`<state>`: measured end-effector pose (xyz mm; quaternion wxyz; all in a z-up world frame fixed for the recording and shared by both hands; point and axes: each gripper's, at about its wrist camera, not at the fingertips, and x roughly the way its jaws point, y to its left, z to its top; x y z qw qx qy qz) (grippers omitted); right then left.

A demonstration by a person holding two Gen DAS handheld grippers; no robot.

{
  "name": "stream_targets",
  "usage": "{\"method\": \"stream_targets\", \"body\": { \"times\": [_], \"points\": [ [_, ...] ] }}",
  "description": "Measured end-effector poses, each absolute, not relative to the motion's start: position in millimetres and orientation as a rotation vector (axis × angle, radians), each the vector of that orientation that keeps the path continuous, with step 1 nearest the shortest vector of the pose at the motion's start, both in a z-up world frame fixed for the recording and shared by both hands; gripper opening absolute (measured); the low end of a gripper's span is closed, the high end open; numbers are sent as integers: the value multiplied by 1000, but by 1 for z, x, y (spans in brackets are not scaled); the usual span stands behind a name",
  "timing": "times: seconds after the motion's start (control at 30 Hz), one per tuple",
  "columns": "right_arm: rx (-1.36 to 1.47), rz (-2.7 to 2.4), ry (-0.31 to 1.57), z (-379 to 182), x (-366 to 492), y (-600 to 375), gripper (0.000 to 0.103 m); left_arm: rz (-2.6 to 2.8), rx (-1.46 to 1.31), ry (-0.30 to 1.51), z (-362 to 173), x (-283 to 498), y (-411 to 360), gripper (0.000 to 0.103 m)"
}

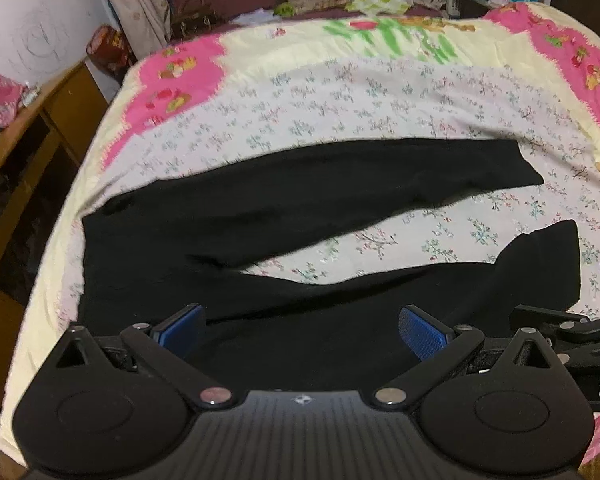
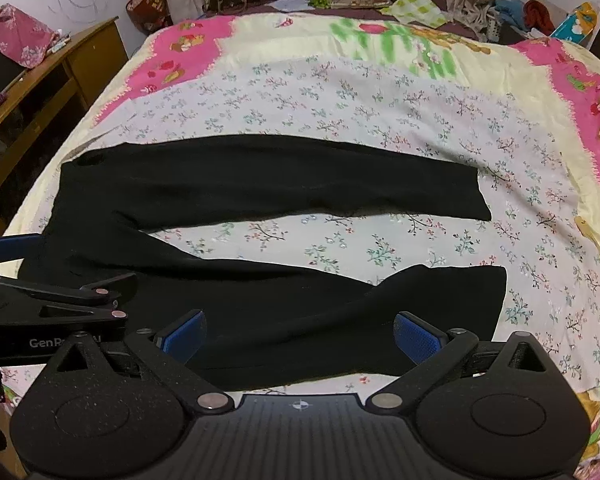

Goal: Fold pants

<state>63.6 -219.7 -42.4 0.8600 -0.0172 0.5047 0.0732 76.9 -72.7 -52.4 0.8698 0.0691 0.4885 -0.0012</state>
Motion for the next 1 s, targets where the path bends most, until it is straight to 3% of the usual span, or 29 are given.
{"method": "stream_targets", "body": {
  "times": [0.43,0.87,1.0],
  "points": [
    [-80,289,1116,-73,129,-223,84,-122,232,1058,-86,129,-62,103],
    [-373,465,1025,-114,282,-174,79,-350,449,926,-127,288,24,103],
    [-430,494,1049,-137,329,-171,77,-395,551,928,-155,330,35,95]
  ]
}}
